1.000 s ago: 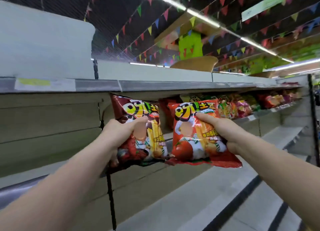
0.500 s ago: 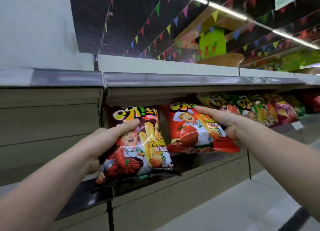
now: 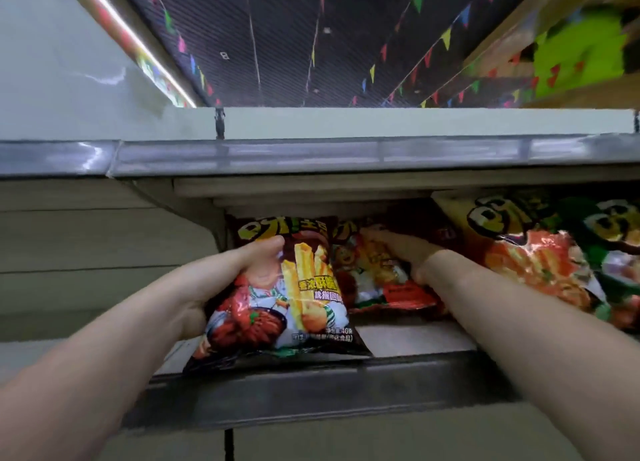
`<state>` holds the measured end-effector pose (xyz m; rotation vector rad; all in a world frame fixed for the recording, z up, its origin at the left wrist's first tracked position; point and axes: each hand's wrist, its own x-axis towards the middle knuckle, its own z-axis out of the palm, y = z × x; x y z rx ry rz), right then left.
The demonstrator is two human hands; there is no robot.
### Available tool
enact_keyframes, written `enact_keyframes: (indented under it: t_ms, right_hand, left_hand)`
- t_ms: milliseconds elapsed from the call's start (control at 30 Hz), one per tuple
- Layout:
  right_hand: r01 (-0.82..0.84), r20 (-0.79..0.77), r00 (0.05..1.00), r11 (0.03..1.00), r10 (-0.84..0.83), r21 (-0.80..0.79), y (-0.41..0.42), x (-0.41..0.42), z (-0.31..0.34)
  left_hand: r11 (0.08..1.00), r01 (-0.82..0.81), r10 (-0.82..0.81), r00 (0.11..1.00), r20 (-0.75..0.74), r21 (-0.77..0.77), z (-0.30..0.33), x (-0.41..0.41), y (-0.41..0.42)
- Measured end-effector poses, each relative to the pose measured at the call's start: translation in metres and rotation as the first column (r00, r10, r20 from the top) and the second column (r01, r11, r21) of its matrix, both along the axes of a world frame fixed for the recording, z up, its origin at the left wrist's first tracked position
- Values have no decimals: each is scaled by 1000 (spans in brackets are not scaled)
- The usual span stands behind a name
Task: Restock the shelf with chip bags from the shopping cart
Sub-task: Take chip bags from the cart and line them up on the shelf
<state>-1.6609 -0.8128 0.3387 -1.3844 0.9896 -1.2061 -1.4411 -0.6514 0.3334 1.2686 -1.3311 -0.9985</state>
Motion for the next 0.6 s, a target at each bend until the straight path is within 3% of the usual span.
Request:
enact_keyframes:
  t_ms: [233, 367, 600]
  right_hand:
    - [79, -11, 997, 995, -80, -57, -30, 7, 3]
    - [207, -31, 977, 974, -211, -91, -50, 0, 3]
    - [161, -187, 966, 982, -177, -100, -35, 8, -1]
  left_hand:
    - [994, -48, 51, 998, -30, 100, 4, -20, -22]
    - [990, -50, 51, 999, -3, 132, 7, -22, -31]
    - [1000, -4, 5, 999, -32, 25, 3, -30, -43]
